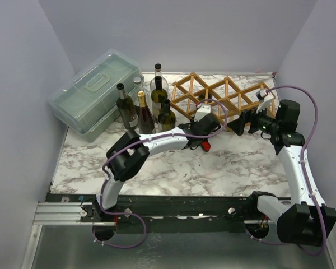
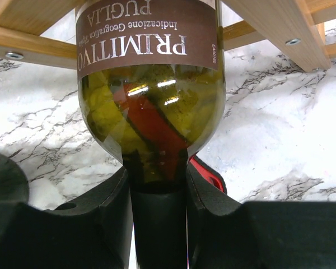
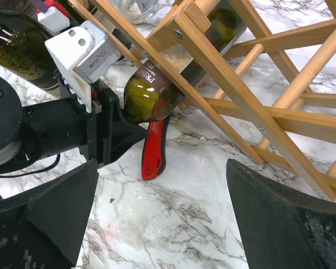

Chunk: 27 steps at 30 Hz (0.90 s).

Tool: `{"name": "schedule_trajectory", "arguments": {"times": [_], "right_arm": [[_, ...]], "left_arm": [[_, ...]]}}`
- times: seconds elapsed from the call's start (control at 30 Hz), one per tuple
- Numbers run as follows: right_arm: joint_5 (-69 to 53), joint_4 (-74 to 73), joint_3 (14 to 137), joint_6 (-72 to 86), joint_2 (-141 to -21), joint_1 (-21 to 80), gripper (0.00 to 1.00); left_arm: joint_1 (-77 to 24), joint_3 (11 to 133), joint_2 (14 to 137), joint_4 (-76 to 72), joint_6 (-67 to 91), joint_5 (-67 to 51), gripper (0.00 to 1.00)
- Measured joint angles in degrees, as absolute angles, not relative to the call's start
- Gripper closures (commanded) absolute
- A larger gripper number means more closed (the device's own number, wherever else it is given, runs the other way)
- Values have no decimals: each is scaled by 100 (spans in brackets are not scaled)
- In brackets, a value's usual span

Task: Take the wine bottle off the wine rack
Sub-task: Pick up the wine bottle from the wine rack.

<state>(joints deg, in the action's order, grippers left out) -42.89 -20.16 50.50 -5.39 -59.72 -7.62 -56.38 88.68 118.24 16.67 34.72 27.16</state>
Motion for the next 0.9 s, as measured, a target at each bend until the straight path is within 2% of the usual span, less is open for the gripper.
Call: {"name": "schedule_trajectory", "arguments": {"times": [0.9], "right_arm": [[-4294,-2016,5050,-539,-5975,-762,1]], "left_arm": [[-5955,7999,11100,1684,3509,2740,100]]}}
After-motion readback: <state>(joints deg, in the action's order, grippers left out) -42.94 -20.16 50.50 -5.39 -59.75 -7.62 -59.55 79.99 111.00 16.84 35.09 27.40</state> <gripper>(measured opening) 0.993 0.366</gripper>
